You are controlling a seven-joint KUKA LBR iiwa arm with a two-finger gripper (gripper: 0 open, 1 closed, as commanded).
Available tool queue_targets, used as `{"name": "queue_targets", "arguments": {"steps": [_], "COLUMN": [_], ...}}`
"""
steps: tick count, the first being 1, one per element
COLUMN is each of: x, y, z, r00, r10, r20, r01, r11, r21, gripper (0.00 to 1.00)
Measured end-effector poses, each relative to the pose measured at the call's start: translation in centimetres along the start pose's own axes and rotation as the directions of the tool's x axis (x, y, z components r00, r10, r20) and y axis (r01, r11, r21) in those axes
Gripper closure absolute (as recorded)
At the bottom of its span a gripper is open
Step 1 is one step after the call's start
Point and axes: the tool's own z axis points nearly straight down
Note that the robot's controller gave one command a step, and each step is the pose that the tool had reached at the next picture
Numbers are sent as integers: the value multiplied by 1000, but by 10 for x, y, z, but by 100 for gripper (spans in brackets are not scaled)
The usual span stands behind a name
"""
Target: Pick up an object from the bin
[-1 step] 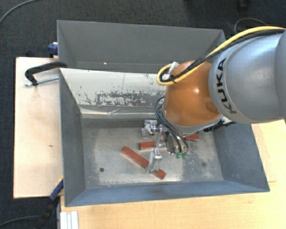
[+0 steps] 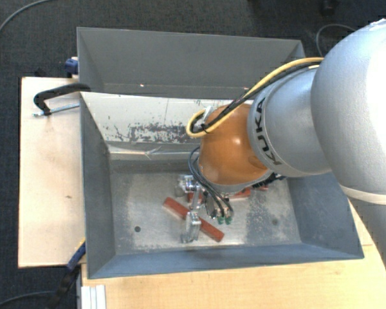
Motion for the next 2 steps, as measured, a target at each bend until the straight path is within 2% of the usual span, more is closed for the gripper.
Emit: {"name": "queue_targets", "arguments": {"steps": [1,2], "x": [-1,-11], "y": [-1,13], "z": [-4,-152], "r00": [1000,1000], "r10": [2,5], "r20": [6,19], "r01": [-2,-5], "r11": [1000,1000], "r21": [-1,-3], "gripper": [100,100]}}
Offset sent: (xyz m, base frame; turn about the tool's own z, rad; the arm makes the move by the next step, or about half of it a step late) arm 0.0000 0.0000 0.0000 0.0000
